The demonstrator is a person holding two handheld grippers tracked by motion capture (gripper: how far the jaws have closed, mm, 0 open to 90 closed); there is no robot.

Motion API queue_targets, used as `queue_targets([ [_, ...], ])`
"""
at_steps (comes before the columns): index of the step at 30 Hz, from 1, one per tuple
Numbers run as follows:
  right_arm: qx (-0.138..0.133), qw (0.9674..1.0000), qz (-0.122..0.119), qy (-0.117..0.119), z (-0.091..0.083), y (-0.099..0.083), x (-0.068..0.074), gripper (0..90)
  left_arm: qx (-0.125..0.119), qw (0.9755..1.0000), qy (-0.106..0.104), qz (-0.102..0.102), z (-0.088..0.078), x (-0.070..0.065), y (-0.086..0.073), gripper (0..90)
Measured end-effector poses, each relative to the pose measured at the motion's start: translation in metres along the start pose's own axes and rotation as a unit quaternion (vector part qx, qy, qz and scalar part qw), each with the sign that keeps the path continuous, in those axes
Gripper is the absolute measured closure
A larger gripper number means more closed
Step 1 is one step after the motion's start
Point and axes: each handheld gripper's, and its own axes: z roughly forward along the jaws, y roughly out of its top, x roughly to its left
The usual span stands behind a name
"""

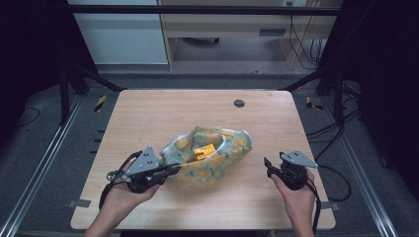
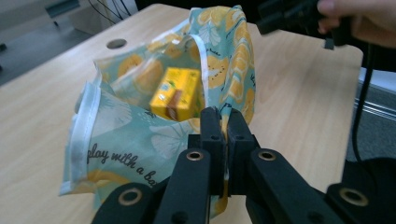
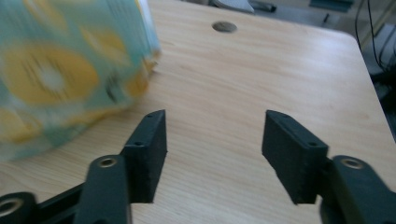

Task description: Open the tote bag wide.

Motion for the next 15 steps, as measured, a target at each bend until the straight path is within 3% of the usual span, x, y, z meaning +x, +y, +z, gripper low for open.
queue_targets([
  [1,0.000,1.0000,0.000,0.000,0.000,0.000,0.000,41.3,0.001,1.0000,-0.005,-0.001,0.001,-0.004,-0.006,88.5],
  [3,-0.010,0.9994,-0.026,0.019,-0.005,0.014,0.010,46.5,0.011,0.9999,-0.012,-0.004,0.003,-0.010,-0.020,88.6],
  [6,-0.018,0.9982,-0.041,0.039,-0.007,0.026,0.018,50.6,0.017,0.9997,-0.014,-0.010,0.005,-0.012,-0.032,88.6],
  [10,-0.024,0.9965,-0.050,0.063,-0.005,0.044,0.028,55.1,0.018,0.9995,-0.017,-0.018,0.005,-0.012,-0.040,88.6],
  [15,-0.012,0.9930,-0.076,0.090,0.011,0.066,0.040,60.2,0.017,0.9995,-0.018,-0.018,0.004,-0.013,-0.041,88.5],
])
